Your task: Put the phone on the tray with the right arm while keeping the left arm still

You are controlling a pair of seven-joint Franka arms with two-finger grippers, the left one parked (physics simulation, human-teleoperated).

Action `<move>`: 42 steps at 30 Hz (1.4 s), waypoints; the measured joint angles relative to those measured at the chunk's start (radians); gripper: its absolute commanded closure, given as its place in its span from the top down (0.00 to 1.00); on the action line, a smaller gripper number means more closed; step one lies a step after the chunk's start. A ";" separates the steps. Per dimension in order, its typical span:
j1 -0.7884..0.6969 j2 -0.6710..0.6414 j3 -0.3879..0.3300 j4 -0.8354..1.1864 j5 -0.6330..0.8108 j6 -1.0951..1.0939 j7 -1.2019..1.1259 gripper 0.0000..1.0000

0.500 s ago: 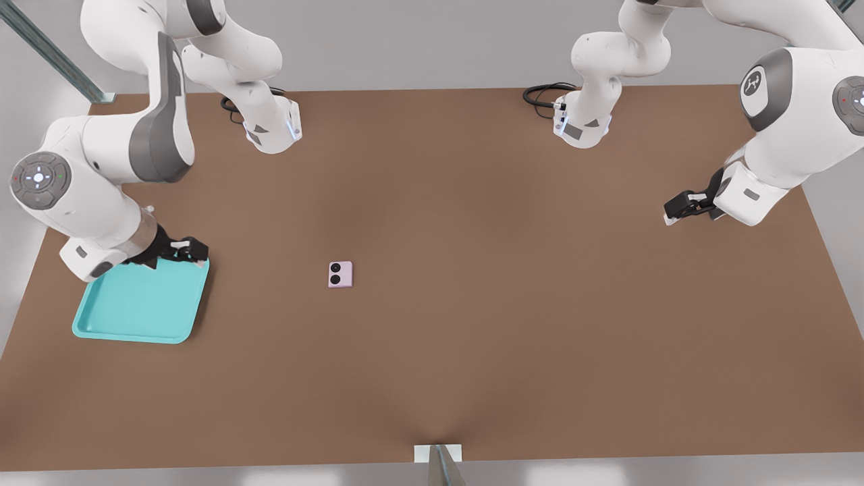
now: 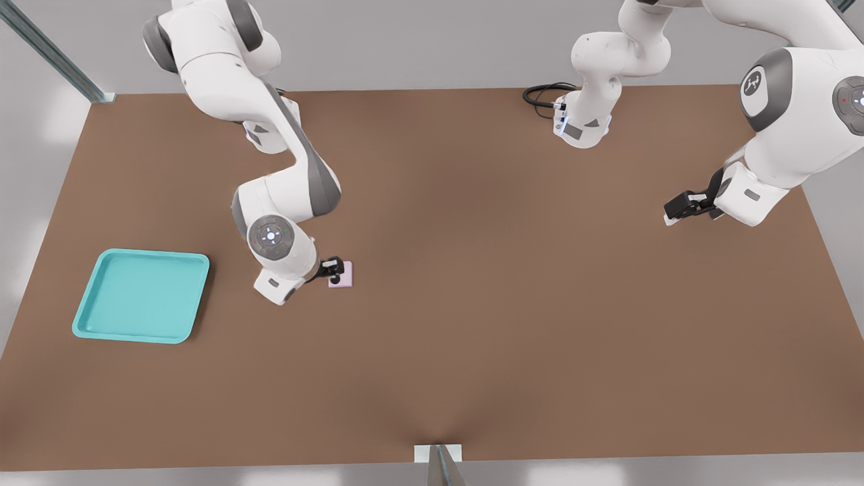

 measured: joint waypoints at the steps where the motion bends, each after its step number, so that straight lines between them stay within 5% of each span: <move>1: 0.001 -0.004 0.009 -0.049 0.002 0.032 0.023 1.00; 18: -0.062 0.030 0.077 -0.375 0.008 0.422 0.321 1.00; 25: -0.174 0.008 0.201 -0.558 0.002 0.689 0.278 1.00; 42: -0.207 0.046 0.252 -0.624 -0.003 0.872 0.171 1.00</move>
